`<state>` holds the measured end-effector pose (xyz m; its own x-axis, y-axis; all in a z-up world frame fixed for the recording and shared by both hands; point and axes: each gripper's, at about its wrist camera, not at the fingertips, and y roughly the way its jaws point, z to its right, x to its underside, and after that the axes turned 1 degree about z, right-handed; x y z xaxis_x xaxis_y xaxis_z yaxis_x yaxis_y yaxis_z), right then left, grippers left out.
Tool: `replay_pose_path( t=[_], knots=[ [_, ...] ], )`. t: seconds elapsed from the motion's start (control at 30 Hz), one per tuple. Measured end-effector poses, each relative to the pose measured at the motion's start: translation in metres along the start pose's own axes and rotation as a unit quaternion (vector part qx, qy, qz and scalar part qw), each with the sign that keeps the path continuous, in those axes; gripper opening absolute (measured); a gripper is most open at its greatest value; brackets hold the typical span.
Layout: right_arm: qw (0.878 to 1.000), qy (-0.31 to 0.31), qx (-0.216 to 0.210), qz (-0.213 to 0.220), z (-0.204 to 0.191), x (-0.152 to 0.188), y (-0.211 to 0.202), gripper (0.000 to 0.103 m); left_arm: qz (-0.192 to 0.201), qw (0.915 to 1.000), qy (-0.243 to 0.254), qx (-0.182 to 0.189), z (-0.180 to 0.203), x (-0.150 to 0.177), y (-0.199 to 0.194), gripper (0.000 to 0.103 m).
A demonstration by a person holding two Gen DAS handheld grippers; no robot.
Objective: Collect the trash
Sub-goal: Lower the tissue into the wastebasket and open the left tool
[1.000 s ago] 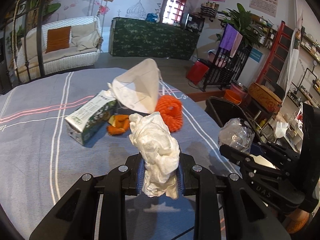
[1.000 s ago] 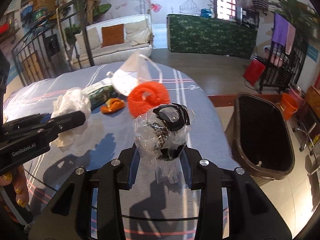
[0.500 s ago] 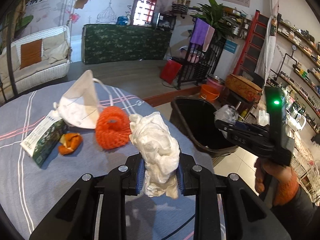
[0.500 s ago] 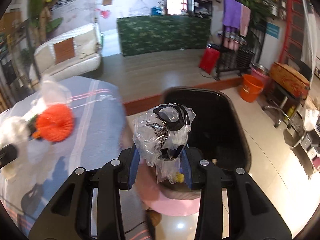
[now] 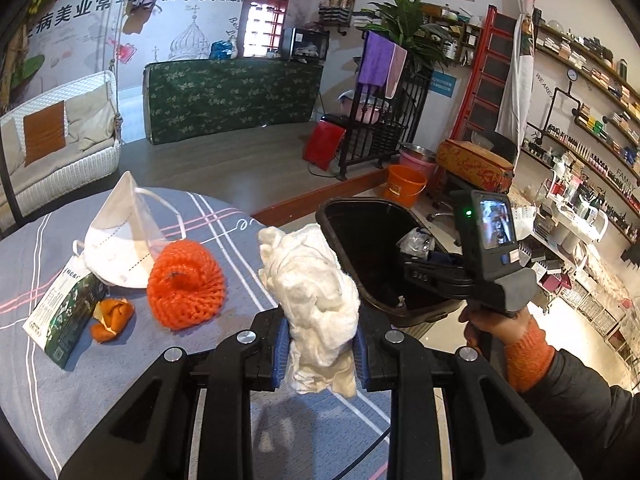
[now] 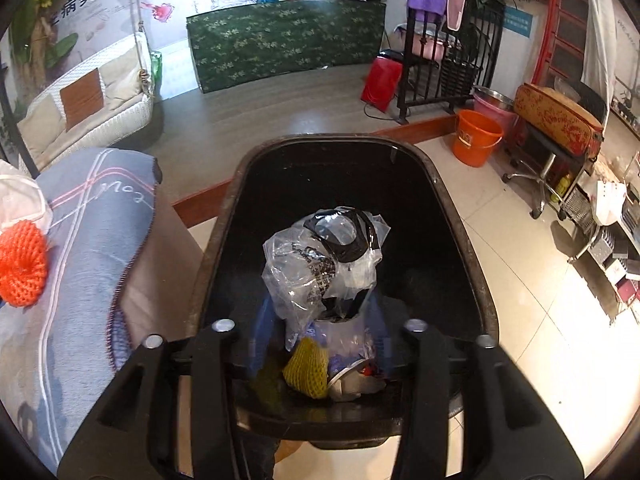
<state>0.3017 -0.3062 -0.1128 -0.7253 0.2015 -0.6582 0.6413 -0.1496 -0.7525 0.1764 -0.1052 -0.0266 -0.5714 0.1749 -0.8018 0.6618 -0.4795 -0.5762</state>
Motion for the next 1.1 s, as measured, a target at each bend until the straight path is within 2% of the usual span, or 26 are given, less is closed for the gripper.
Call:
replay_pose_path(
  t=[0.03, 0.1, 0.27, 0.4, 0.7, 1.1],
  knots=[
    [1.0, 0.001, 0.004, 0.003, 0.001, 0.001, 0.0, 0.073, 0.0, 1.0, 0.0, 0.001, 0.001, 0.0, 0.0, 0.026],
    [1.0, 0.008, 0.005, 0.013, 0.002, 0.003, -0.002, 0.08, -0.001, 1.0, 0.002, 0.003, 0.002, 0.0, -0.001, 0.026],
    [1.0, 0.01, 0.006, 0.016, 0.002, 0.006, -0.011, 0.081, -0.002, 1.0, 0.006, 0.008, 0.006, -0.001, 0.001, 0.026],
    [0.999, 0.009, 0.005, 0.039, -0.001, 0.012, -0.033, 0.085, -0.001, 0.9998, 0.012, 0.013, 0.01, -0.003, 0.003, 0.026],
    [0.996, 0.02, -0.002, 0.081, 0.001, 0.03, -0.078, 0.085, 0.004, 0.9987, 0.038, 0.033, 0.033, -0.016, 0.019, 0.026],
    [0.995, 0.055, -0.008, 0.088, 0.023, 0.052, -0.108, 0.086, -0.014, 0.9958, 0.061, 0.067, 0.066, -0.033, 0.061, 0.026]
  ],
)
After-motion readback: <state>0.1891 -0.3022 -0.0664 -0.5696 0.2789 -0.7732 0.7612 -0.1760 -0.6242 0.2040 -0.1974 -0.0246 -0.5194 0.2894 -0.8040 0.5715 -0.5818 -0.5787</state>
